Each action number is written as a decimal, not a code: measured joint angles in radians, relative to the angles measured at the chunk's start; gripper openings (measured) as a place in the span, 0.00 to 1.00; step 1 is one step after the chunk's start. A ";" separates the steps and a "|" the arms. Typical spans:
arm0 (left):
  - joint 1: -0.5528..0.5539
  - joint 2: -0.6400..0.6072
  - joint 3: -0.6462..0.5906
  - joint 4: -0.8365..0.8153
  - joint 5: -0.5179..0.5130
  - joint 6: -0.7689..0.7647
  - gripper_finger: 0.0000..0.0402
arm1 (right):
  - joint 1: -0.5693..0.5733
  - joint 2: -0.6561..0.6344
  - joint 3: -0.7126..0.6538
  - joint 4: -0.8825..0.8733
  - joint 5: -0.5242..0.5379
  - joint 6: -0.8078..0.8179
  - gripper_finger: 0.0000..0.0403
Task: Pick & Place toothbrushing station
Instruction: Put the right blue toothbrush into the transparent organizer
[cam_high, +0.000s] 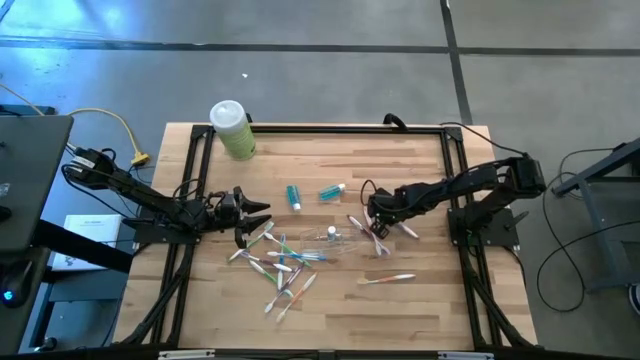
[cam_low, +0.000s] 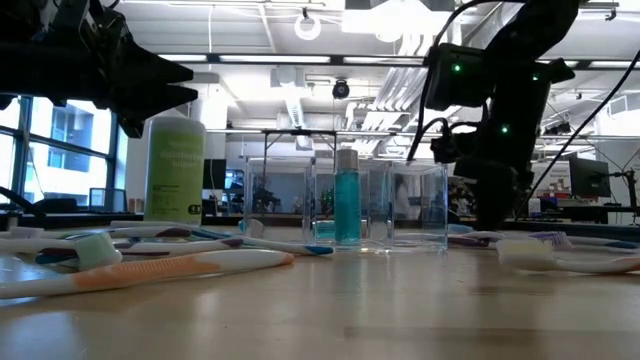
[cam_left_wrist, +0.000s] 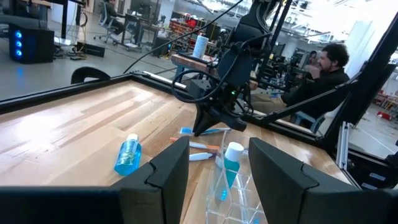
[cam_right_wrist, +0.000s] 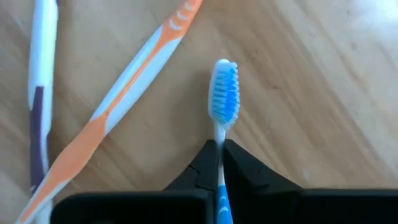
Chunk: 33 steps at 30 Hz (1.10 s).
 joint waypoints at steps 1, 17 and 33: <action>0.000 0.000 0.000 0.000 0.000 -0.001 0.40 | 0.004 -0.010 -0.002 -0.005 0.014 -0.001 0.01; 0.000 0.000 0.000 0.000 0.000 0.000 0.40 | 0.218 -0.431 0.028 0.094 0.273 -0.220 0.01; 0.000 0.000 0.000 0.000 0.000 -0.001 0.40 | 0.402 -0.330 -0.207 1.243 0.164 -0.826 0.01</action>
